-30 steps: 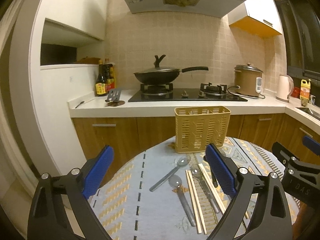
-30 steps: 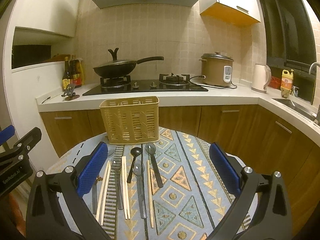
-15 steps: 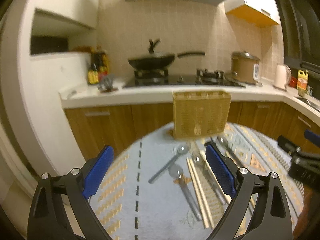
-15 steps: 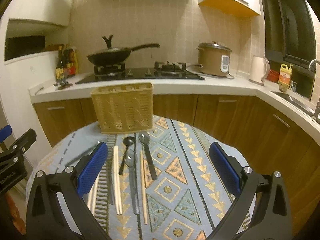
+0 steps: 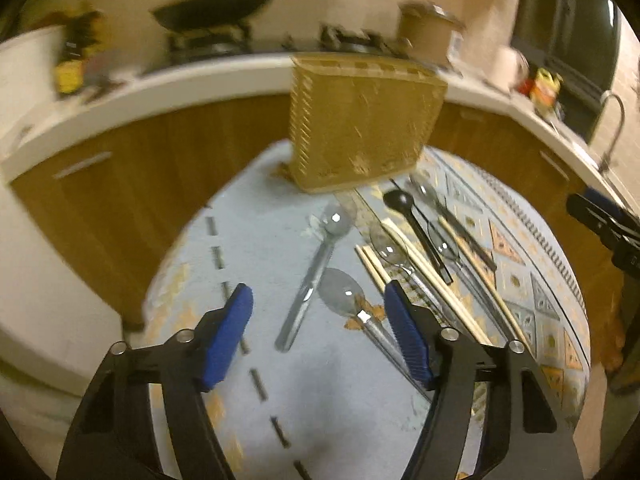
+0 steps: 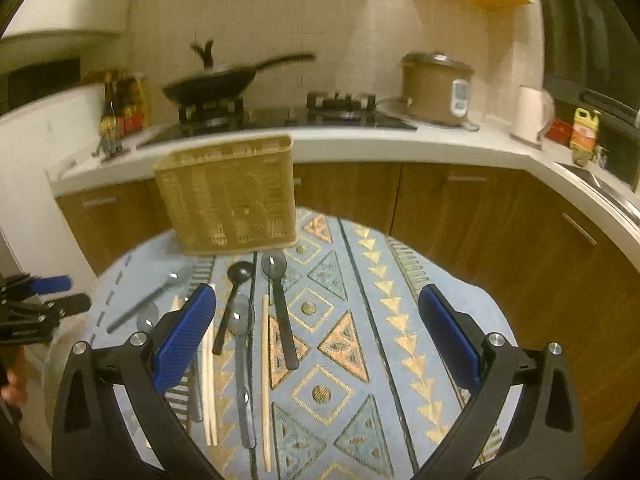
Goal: Organize utensils
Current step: 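Lower the right gripper onto the clear plastic spoon beside the black spoon, then close the right gripper on the clear spoon handle and lift it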
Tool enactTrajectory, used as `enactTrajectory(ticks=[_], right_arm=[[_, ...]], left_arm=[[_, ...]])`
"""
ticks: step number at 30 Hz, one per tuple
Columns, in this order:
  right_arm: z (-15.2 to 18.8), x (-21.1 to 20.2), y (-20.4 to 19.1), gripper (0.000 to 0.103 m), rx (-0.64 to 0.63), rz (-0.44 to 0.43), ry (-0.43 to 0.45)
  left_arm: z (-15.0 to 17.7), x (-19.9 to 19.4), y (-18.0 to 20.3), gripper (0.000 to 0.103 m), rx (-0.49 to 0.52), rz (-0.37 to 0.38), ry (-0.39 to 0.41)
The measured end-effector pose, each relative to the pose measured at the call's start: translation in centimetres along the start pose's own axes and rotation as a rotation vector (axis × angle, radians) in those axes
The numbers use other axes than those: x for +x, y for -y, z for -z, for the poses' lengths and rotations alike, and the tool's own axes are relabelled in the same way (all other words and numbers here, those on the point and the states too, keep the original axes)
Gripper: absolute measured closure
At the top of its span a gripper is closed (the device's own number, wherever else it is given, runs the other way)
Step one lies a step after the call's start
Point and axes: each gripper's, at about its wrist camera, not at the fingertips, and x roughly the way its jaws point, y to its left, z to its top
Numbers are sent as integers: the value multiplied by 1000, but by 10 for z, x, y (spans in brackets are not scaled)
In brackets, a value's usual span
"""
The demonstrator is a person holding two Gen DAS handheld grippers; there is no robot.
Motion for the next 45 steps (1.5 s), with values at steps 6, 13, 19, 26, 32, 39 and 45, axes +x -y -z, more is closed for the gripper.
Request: enactTrajectory(ticks=[6, 13, 19, 26, 32, 39, 45], right_arm=[[-22, 69, -9, 33, -61, -92, -216], [-37, 154, -9, 43, -47, -195, -415], [-39, 188, -28, 48, -115, -181, -468], [-38, 213, -44, 61, -184, -151, -486], [-44, 225, -46, 61, -190, -150, -496], [-44, 221, -51, 62, -212, -138, -491], [-40, 219, -64, 74, -226, -145, -484]], left_arm=[[-29, 52, -4, 50, 55, 106, -142], [-50, 100, -3, 56, 102, 94, -248], [-62, 124, -2, 56, 114, 72, -273], [-74, 138, 11, 56, 163, 32, -272], [-79, 143, 22, 56, 183, -2, -263], [-82, 148, 33, 56, 194, -34, -250], [-86, 154, 45, 57, 190, -49, -243]])
